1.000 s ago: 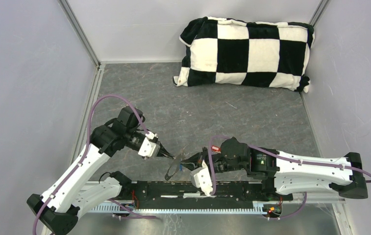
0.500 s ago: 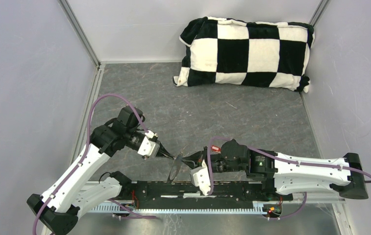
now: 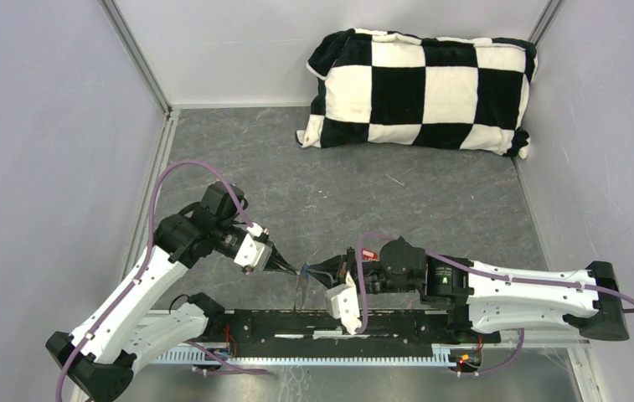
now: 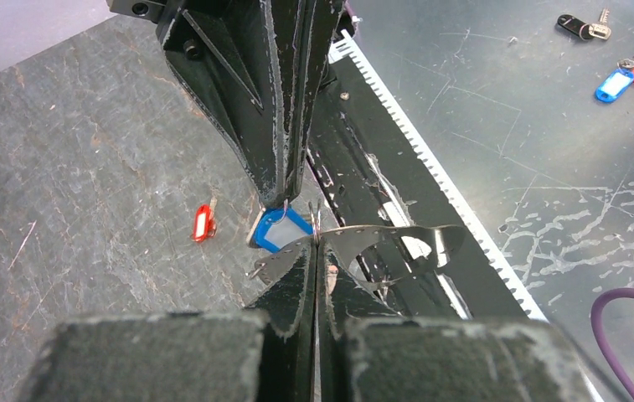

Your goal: Put the keys on the keyring

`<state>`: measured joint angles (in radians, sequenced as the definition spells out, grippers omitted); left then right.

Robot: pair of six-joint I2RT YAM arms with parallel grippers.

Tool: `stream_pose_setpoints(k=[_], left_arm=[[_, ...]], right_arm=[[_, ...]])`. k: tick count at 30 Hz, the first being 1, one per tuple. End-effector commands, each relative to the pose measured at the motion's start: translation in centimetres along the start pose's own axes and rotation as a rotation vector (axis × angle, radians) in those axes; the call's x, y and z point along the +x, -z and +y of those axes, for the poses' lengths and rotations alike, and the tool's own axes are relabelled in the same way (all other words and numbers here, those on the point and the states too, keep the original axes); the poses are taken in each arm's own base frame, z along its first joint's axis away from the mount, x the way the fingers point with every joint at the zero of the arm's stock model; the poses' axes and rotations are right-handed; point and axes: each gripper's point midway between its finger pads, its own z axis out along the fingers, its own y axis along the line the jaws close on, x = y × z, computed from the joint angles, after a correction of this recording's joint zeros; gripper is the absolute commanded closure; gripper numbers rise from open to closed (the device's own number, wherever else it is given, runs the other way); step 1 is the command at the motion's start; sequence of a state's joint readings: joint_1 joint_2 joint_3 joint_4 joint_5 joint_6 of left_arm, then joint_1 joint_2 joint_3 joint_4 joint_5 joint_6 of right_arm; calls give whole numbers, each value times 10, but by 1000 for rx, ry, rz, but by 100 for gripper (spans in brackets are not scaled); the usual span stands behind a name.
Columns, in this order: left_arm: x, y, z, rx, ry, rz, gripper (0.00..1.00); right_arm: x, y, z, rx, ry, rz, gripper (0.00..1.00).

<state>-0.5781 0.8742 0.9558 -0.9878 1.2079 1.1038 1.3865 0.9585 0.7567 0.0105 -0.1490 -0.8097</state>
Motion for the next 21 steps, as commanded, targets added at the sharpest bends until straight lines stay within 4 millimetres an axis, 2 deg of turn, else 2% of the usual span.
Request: stream_pose_setpoints(k=[1,13,21], left_arm=[[-17,2,3,4,-74,-44,98],[-17,3,6,-3,-87,-34,98],[-14,3,7,-10,-75,-16,98]], right_arm=[[-14,0,-14,42,21,-52,100],[-17,-6,-8,-8,21,-62,100],[-24,-5,-15,7,22,-78,100]])
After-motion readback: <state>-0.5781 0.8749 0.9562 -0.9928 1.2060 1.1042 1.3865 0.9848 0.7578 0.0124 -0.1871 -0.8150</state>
